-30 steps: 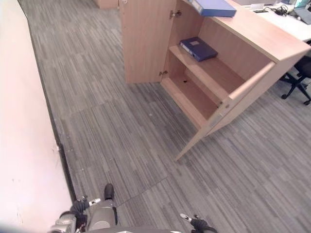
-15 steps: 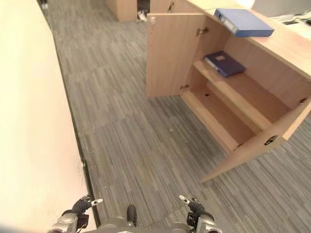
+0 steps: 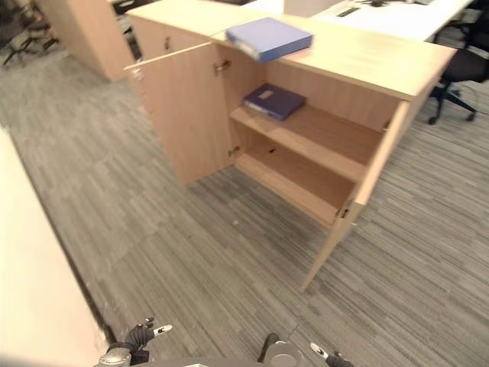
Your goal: Put the empty folder in the office cabinet
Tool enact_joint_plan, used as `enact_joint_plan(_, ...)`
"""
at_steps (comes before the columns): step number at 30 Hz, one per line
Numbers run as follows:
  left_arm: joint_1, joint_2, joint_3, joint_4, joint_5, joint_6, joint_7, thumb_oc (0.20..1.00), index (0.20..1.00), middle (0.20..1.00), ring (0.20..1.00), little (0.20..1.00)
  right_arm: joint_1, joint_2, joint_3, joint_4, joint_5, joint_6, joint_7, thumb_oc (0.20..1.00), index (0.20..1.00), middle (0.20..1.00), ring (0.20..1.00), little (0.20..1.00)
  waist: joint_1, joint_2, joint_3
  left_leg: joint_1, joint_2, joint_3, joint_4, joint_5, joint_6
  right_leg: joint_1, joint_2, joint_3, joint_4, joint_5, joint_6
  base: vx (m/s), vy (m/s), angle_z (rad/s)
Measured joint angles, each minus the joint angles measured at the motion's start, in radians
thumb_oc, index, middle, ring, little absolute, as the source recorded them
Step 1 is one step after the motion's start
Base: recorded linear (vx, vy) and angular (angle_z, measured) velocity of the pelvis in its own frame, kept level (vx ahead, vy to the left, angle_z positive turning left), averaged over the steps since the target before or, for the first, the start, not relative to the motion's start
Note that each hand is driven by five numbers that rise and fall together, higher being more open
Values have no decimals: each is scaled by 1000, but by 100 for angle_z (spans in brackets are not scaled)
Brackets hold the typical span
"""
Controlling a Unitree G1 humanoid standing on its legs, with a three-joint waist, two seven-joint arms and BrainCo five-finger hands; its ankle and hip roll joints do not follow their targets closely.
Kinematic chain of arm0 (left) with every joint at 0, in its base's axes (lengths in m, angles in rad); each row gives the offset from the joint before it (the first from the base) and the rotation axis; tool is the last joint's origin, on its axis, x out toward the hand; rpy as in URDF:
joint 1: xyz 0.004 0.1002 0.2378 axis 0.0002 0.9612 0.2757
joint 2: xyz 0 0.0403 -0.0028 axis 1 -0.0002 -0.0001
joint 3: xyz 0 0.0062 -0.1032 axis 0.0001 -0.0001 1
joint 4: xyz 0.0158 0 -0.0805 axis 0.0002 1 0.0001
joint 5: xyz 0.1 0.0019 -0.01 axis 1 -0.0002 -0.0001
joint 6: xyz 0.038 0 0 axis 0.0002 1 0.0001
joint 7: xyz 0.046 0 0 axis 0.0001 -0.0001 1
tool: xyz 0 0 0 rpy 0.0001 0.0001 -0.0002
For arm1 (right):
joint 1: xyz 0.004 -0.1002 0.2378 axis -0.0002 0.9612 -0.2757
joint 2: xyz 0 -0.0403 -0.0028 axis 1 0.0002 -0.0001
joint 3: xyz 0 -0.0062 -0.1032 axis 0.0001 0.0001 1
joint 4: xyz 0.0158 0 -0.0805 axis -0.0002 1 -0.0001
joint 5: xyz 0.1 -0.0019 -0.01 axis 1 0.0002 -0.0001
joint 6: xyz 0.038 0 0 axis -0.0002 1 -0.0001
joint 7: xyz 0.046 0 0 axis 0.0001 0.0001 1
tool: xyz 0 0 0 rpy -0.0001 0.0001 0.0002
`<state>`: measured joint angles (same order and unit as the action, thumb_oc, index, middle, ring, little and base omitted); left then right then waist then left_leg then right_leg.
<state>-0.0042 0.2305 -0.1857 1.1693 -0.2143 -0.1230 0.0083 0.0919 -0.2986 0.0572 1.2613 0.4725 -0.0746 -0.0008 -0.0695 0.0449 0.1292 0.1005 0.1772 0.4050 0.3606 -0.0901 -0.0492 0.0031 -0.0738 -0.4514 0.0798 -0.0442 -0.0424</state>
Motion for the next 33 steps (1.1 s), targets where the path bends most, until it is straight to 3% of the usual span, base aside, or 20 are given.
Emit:
enact_joint_plan(1,-2,-3,0,0,-5,0,0,1000,1000,1000,1000,1000,6,-9,3,0,0,0,0,1000,1000,1000,1000,1000,-10,-2,1,-26,18,-2,39,-9,-30,10,8,16,-14,-1,-17,97,-185,-54)
enact_joint_plan(2,-7,-12,5,0,-15,-2,1,1000,1000,1000,1000,1000,20,-16,-11,3,0,0,1,1000,1000,1000,1000,1000,-35,8,3,-56,51,-21,94,56,-107,16,34,39,-24,-15,-42,150,-196,-99)
enact_joint_plan(3,-6,-23,29,2,-20,-7,2,1000,1000,1000,1000,1000,15,-16,-28,8,0,-1,0,1000,1000,1000,1000,1000,-31,-2,17,-132,113,-46,299,107,-145,58,60,86,-55,-3,-57,101,-57,-98)
enact_joint_plan(5,-3,-38,30,-14,-43,-6,9,1000,1000,1000,1000,1000,14,-25,-26,5,2,-1,-3,1000,1000,1000,1000,1000,-49,-1,23,-187,91,-152,320,105,-158,71,83,142,-66,-7,-78,133,12,-97)
enact_joint_plan(7,-5,-49,27,-33,-65,-8,13,1000,1000,1000,1000,1000,-8,-30,-20,10,7,-1,-3,1000,1000,1000,1000,1000,-34,-7,31,-201,46,-250,204,95,-141,72,91,212,-66,1,-67,170,107,-110)
enact_joint_plan(10,-35,-46,19,-40,-75,-10,20,1000,1000,1000,1000,1000,-24,-30,-19,8,10,-1,-6,1000,1000,1000,1000,1000,-46,-15,48,-197,53,-310,-113,104,-147,105,108,266,-91,-7,-44,187,135,-69)
enact_joint_plan(11,-38,-47,16,-54,-78,-20,20,1000,1000,1000,1000,1000,-30,-37,-19,8,10,-2,-7,1000,1000,1000,1000,1000,-40,-8,55,-174,61,-338,-275,126,-143,107,114,293,-92,-7,-47,309,217,-72)
enact_joint_plan(14,-70,-48,16,-29,-84,-29,22,1000,1000,1000,1000,1000,-77,-43,-21,15,17,-2,-21,1000,1000,1000,1000,1000,-27,18,100,-206,73,-426,-459,239,-158,178,114,383,-107,-37,-19,363,221,-77)
enact_joint_plan(18,-57,-44,17,-13,-85,-29,24,1000,1000,1000,1000,1000,-111,-37,-21,16,18,-3,-20,1000,1000,1000,1000,1000,0,9,125,-235,75,-469,-403,244,-149,261,44,466,-105,-86,40,216,269,-85)
enact_joint_plan(20,-76,-17,26,9,-86,-30,27,1000,1000,1000,1000,1000,-114,-30,-46,9,18,-5,-20,1000,1000,1000,1000,1000,-2,-25,127,-302,122,-519,-164,210,-145,287,-45,506,-78,-133,102,195,482,-75)
enact_joint_plan(21,-75,-21,29,12,-87,-30,29,1000,1000,1000,1000,1000,-111,-43,-48,4,18,-6,-20,1000,1000,1000,1000,1000,-8,-15,126,-282,143,-526,-171,238,-114,283,-58,506,-37,-143,118,193,496,-26)
enact_joint_plan(22,-89,-22,30,25,-89,-32,31,1000,1000,1000,1000,1000,-95,-37,-69,20,19,-3,-23,1000,1000,1000,1000,1000,-12,-28,118,-239,104,-534,-193,147,-174,280,-101,501,28,-150,139,212,533,40)
enact_joint_plan(23,-129,1,25,37,-92,-36,33,1000,1000,1000,1000,1000,-93,11,-73,47,19,2,-20,1000,1000,1000,1000,1000,-8,-66,123,-225,40,-532,-218,128,-151,221,-159,497,142,-117,186,233,555,37)
enact_joint_plan(24,-153,28,-2,48,-92,-37,42,1000,1000,1000,1000,1000,-96,59,-92,45,19,9,-2,1000,1000,1000,1000,1000,16,-76,116,-216,15,-496,-186,92,-96,205,-149,494,43,-113,221,259,684,39)
enact_joint_plan(25,-153,57,-13,51,-92,-33,42,1000,1000,1000,1000,1000,-95,72,-106,46,19,7,1,1000,1000,1000,1000,1000,18,-96,106,-222,-24,-469,-164,75,-88,209,-153,496,8,29,218,184,574,23)
enact_joint_plan(26,-150,53,-17,51,-90,-33,41,1000,1000,1000,1000,1000,-85,68,-128,49,19,10,0,1000,1000,1000,1000,1000,16,-102,90,-211,-48,-430,-165,37,-68,213,-189,436,54,44,225,167,574,32)
enact_joint_plan(30,-127,38,-72,39,-71,-34,40,1000,1000,1000,1000,1000,-64,62,-124,35,29,11,0,1000,1000,1000,1000,1000,8,-48,35,-118,-98,-341,-306,76,22,92,-247,481,238,245,259,68,347,22)
enact_joint_plan(31,-117,45,-71,25,-71,-33,41,1000,1000,1000,1000,1000,-72,71,-108,30,41,12,2,1000,1000,1000,1000,1000,12,-47,33,-98,-117,-324,-330,96,48,55,-264,507,279,265,278,47,347,-21)
enact_joint_plan(32,-119,56,-68,24,-70,-31,42,1000,1000,1000,1000,1000,-90,92,-100,27,58,12,2,1000,1000,1000,1000,1000,20,-50,32,-80,-142,-305,-364,106,68,-2,-274,509,316,191,302,42,343,-26)
enact_joint_plan(33,-125,56,-68,27,-71,-31,44,1000,1000,1000,1000,1000,-94,95,-99,27,58,11,1,1000,1000,1000,1000,1000,23,-52,33,-78,-152,-299,-363,100,79,-19,-271,496,302,159,295,37,455,-26)
